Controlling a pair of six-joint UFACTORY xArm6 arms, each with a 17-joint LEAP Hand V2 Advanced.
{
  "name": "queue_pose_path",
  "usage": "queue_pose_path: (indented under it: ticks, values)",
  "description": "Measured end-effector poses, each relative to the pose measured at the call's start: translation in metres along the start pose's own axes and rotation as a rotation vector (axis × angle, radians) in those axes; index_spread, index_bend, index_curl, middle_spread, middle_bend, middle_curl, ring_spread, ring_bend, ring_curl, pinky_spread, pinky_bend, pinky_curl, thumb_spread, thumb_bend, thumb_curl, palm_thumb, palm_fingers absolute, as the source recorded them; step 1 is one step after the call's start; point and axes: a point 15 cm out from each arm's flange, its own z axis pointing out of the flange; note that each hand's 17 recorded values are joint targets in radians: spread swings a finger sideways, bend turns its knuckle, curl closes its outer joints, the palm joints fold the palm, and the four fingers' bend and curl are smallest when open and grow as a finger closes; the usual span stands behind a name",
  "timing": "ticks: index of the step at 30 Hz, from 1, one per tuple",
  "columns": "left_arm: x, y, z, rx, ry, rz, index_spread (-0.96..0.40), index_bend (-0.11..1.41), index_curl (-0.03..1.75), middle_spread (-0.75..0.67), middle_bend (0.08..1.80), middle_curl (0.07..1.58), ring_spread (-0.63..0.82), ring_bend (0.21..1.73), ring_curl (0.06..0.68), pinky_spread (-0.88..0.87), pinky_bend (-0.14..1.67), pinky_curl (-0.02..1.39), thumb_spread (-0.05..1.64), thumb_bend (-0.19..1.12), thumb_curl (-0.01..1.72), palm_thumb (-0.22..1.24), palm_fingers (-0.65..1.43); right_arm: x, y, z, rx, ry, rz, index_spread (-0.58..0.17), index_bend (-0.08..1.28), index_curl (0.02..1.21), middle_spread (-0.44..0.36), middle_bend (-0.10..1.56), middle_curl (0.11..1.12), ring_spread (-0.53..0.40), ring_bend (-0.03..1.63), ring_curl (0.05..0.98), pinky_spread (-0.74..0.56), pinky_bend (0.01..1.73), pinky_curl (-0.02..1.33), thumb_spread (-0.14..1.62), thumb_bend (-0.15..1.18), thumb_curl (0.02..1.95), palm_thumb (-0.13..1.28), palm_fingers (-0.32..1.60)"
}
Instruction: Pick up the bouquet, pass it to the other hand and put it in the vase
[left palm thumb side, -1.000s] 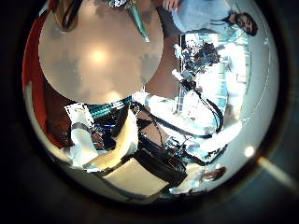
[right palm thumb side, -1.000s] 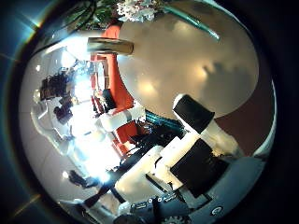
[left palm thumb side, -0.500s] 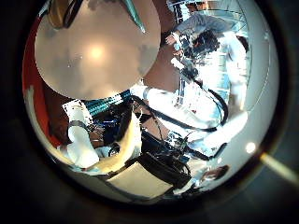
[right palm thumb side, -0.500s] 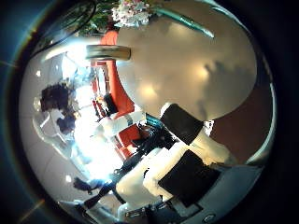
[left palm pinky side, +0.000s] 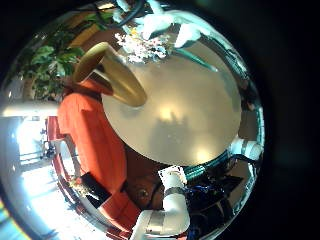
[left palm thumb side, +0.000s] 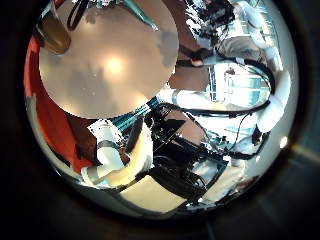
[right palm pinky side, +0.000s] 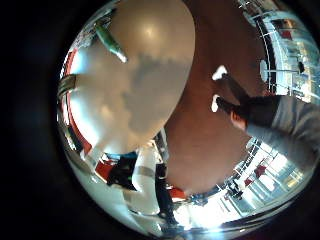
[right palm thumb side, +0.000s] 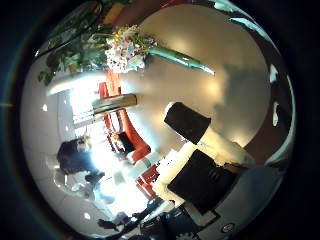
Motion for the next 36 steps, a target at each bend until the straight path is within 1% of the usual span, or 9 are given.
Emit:
queue_pose_path:
  ticks: [2,7,13,16,19,26,29,36]
  values:
    - [-0.003,0.000,0.006,-0.008,-0.003,0.010,0.01,0.16,0.32,0.45,0.19,0.32,0.61,0.48,0.219,0.57,0.21,0.31,1.10,-0.02,0.35,0.37,0.02,-0.014,-0.015,0.013,-0.004,0.007,0.000,-0.218,0.17,0.29,-0.081,0.41,0.46,-0.175,0.82,0.329,0.14,0.37,0.28,1.08,-0.02,0.38,0.51,0.53]
    - [-0.021,-0.003,0.011,-0.013,-0.015,0.008,0.01,0.17,0.32,0.45,0.19,0.32,0.61,0.48,0.219,0.57,0.21,0.32,1.10,-0.02,0.35,0.37,0.02,-0.035,-0.047,0.039,0.002,0.024,0.018,-0.215,0.18,0.31,-0.094,0.42,0.47,-0.191,0.84,0.338,0.12,0.40,0.28,1.06,-0.03,0.37,0.49,0.51]
    - [-0.034,-0.005,0.013,-0.021,-0.009,0.011,0.01,0.17,0.32,0.44,0.19,0.32,0.61,0.48,0.218,0.57,0.20,0.32,1.10,-0.02,0.35,0.37,0.02,-0.046,-0.081,0.064,-0.033,0.038,0.027,-0.216,0.19,0.33,-0.101,0.43,0.48,-0.199,0.85,0.349,0.10,0.44,0.27,1.05,-0.03,0.37,0.47,0.50]
    - [-0.045,-0.002,0.015,-0.024,0.002,-0.009,0.01,0.17,0.32,0.44,0.19,0.32,0.61,0.48,0.218,0.57,0.20,0.32,1.10,-0.02,0.34,0.37,0.02,-0.047,-0.092,0.074,-0.051,0.044,0.037,-0.217,0.19,0.34,-0.093,0.44,0.49,-0.200,0.86,0.353,0.09,0.45,0.26,1.05,-0.03,0.37,0.47,0.50]
    - [-0.045,-0.002,0.017,-0.029,0.006,-0.009,0.01,0.17,0.32,0.44,0.19,0.32,0.61,0.48,0.218,0.57,0.20,0.32,1.10,-0.02,0.34,0.37,0.02,-0.046,-0.105,0.084,-0.067,0.046,0.042,-0.217,0.19,0.35,-0.089,0.45,0.50,-0.202,0.87,0.360,0.08,0.46,0.26,1.04,-0.03,0.37,0.47,0.49]
    - [-0.049,-0.003,0.019,-0.034,0.007,-0.015,0.01,0.17,0.32,0.44,0.19,0.32,0.61,0.48,0.216,0.57,0.21,0.32,1.10,-0.02,0.34,0.37,0.02,-0.045,-0.110,0.103,-0.106,0.051,0.059,-0.213,0.18,0.37,-0.086,0.46,0.52,-0.203,0.89,0.371,0.07,0.49,0.24,1.04,-0.03,0.37,0.48,0.48]
    - [-0.050,-0.003,0.019,-0.036,0.012,-0.022,0.01,0.17,0.32,0.44,0.19,0.32,0.61,0.48,0.215,0.57,0.20,0.32,1.10,-0.02,0.34,0.37,0.02,-0.042,-0.109,0.112,-0.135,0.051,0.071,-0.206,0.18,0.38,-0.085,0.47,0.52,-0.202,0.90,0.377,0.07,0.51,0.24,1.04,-0.02,0.37,0.51,0.46]
    - [-0.049,-0.005,0.020,-0.039,0.012,-0.025,0.01,0.17,0.32,0.44,0.19,0.32,0.61,0.48,0.213,0.57,0.20,0.32,1.10,-0.02,0.34,0.37,0.02,-0.035,-0.115,0.130,-0.167,0.064,0.082,-0.201,0.19,0.39,-0.076,0.48,0.53,-0.201,0.91,0.388,0.07,0.53,0.22,1.04,-0.02,0.38,0.54,0.45]
